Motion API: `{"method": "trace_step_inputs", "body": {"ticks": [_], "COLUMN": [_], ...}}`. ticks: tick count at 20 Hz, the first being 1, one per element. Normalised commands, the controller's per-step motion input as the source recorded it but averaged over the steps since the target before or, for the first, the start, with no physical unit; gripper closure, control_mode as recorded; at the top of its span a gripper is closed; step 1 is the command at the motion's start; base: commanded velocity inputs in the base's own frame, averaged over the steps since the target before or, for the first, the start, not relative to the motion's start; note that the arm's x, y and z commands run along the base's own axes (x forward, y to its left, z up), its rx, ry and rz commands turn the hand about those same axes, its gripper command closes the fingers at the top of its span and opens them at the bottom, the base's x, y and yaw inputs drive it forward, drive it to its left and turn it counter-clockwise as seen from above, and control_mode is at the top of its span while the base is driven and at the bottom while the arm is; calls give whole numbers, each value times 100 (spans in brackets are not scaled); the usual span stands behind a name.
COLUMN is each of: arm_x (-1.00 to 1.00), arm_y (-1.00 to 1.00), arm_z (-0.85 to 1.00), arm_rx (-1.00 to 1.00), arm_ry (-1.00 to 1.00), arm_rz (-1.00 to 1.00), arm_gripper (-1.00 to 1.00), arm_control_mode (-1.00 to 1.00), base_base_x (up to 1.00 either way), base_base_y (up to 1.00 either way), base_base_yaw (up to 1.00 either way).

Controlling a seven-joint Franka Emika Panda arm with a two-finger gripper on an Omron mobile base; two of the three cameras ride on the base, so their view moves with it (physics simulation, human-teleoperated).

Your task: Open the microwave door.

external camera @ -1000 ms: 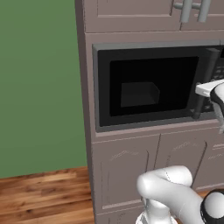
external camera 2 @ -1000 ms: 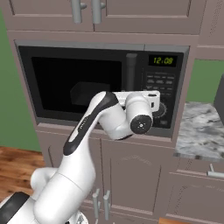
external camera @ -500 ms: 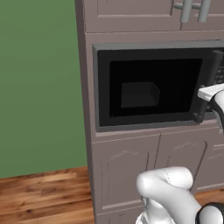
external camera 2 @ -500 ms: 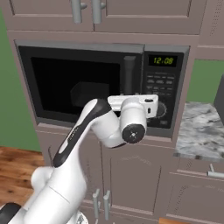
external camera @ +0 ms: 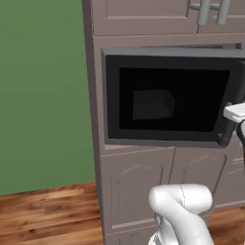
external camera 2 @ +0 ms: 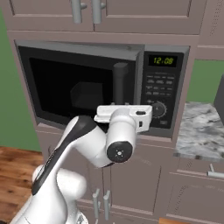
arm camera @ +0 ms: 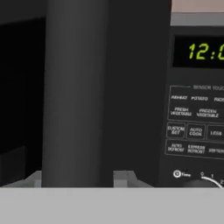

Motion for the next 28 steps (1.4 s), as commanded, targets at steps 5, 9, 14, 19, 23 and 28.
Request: {"method": "trace_step_inputs", "body": {"ticks": [5, 9, 14, 19, 23, 28], "arm_x": [-100, -100, -96, -81, -65, -24], "arm_y": [-56, -43, -27, -67, -83, -70], "arm_z": [-7, -8, 1, 6, 11, 5], "arm_rx": [0, 0, 0, 0, 0, -9], "arm_ry": [11, 9, -10, -31, -28, -15], "arm_rz": [22, 28, 18, -1, -1, 0], "arm_gripper": [100, 100, -100, -100, -100, -100], "arm_control_mode": [-100, -100, -100, -100, -100, -100], "base_base_x": [0, 0, 0, 0, 0, 0], "base_base_y": [0, 0, 0, 0, 0, 0], "base_base_yaw": [0, 0, 0, 0, 0, 0]}}
